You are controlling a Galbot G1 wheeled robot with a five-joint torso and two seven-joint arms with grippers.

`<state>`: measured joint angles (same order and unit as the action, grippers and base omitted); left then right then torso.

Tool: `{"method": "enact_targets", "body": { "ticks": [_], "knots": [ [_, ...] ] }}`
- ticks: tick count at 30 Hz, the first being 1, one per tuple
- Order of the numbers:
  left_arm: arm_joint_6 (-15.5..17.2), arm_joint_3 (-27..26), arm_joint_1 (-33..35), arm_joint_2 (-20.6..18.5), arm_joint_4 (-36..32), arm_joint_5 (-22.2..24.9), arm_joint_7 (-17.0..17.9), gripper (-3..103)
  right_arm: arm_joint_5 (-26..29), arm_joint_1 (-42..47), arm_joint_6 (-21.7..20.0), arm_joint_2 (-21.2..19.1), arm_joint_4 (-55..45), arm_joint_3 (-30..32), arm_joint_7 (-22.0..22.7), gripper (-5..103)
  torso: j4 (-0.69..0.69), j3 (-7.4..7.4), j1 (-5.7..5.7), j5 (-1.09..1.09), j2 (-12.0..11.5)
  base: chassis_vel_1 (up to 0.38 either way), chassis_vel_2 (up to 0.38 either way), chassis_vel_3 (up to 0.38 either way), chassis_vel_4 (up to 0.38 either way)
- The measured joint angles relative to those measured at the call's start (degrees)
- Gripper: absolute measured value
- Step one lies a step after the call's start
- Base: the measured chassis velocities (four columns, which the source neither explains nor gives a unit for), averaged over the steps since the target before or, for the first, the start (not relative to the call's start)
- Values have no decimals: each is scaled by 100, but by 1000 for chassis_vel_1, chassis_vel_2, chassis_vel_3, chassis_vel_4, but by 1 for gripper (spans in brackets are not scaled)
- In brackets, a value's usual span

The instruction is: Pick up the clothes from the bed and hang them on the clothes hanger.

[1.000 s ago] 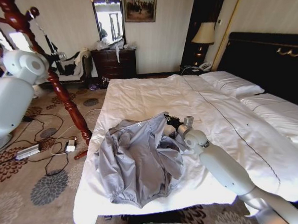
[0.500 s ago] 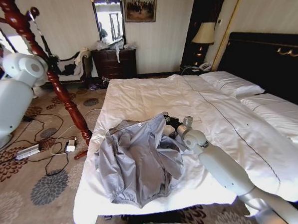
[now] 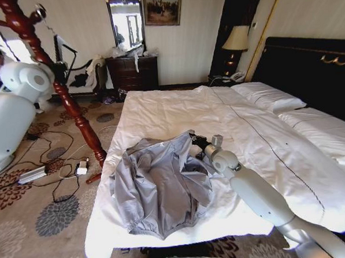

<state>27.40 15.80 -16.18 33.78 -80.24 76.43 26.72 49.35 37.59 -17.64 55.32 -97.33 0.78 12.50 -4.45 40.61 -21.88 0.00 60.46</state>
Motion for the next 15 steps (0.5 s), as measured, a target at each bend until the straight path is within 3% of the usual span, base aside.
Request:
{"method": "enact_targets", "body": {
  "ticks": [5,7,8,10,13,15],
  "knots": [
    [-71,-208,298,-270,-533,136,-354,18,22,-15,-2,-2,1,20,10,0,-5,0,0,1,0,0,0,0,0],
    [-284,-434,699,-624,-880,44,-1052,18,24,24,-2,-15,2,76,11,0,-4,0,0,1,0,0,0,0,0],
    [-436,-537,943,-828,-1067,-44,-1438,18,25,55,-2,-25,2,112,12,0,3,0,0,-1,0,0,0,0,0],
    [-496,-568,1053,-921,-1142,-68,-1587,18,25,74,-2,-29,-1,130,8,0,4,-1,1,-2,0,0,0,0,0],
    [-768,-575,1477,-1304,-1304,-123,-2330,18,65,163,2,-53,-14,249,1,0,-2,-1,2,-2,0,0,0,0,0],
    [-820,-566,1536,-1363,-1308,-111,-2467,18,73,172,3,-58,-21,270,1,0,-4,0,1,-1,0,0,0,0,0]
  ]
}}
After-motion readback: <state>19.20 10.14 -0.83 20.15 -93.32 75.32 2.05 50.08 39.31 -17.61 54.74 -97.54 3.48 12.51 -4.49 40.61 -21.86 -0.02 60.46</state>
